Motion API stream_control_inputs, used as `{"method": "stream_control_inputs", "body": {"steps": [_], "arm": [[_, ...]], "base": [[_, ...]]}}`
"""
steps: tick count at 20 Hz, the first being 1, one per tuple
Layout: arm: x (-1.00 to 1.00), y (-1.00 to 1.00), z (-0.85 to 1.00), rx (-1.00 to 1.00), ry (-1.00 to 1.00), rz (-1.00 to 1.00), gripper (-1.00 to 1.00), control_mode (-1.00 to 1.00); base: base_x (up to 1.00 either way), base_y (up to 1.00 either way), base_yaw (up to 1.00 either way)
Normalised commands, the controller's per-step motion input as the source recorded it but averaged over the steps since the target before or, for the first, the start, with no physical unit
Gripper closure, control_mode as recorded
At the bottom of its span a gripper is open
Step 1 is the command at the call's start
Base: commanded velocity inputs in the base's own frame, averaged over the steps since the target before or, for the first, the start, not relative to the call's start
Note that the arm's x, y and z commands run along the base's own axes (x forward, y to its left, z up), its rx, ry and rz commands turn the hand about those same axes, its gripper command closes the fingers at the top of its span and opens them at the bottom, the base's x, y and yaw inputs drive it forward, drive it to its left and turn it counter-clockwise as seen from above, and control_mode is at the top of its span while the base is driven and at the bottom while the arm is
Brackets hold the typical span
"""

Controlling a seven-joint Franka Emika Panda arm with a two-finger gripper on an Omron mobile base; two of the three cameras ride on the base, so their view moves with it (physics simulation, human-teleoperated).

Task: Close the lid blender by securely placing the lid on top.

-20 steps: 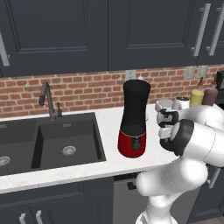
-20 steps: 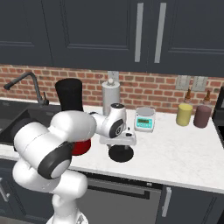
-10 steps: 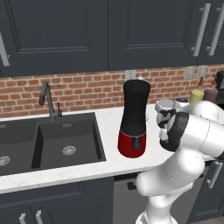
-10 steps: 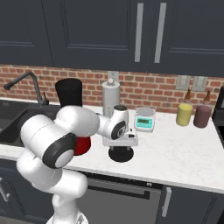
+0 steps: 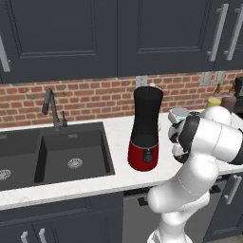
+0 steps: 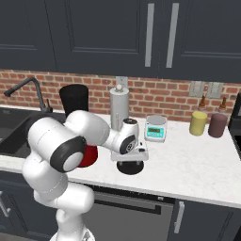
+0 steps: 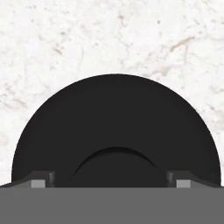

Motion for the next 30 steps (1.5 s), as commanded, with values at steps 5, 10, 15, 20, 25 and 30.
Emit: {"method": "stream_control_inputs", "body": {"steps": [5, 10, 15, 20, 25, 30], "arm": [[0.0, 0.01, -0.42, 0.0, 0.0, 0.02, 1.0, -1.0], [0.0, 0.0, -0.02, 0.0, 0.0, 0.0, 1.0, -1.0], [0.0, 0.01, 0.47, 0.0, -0.02, 0.03, 1.0, -1.0], [-0.2, -0.02, 0.97, -0.04, -0.13, 0.04, 1.0, -1.0], [-0.22, 0.01, 1.0, -0.06, -0.18, 0.07, 1.0, -1.0], [-0.07, 0.41, 1.0, -0.06, -0.07, 0.1, 1.0, -1.0]], "base": [[0.0, 0.0, 0.0], [0.0, 0.0, 0.0], [0.0, 0.0, 0.0], [0.0, 0.0, 0.0], [0.0, 0.0, 0.0], [0.0, 0.0, 0.0]]}}
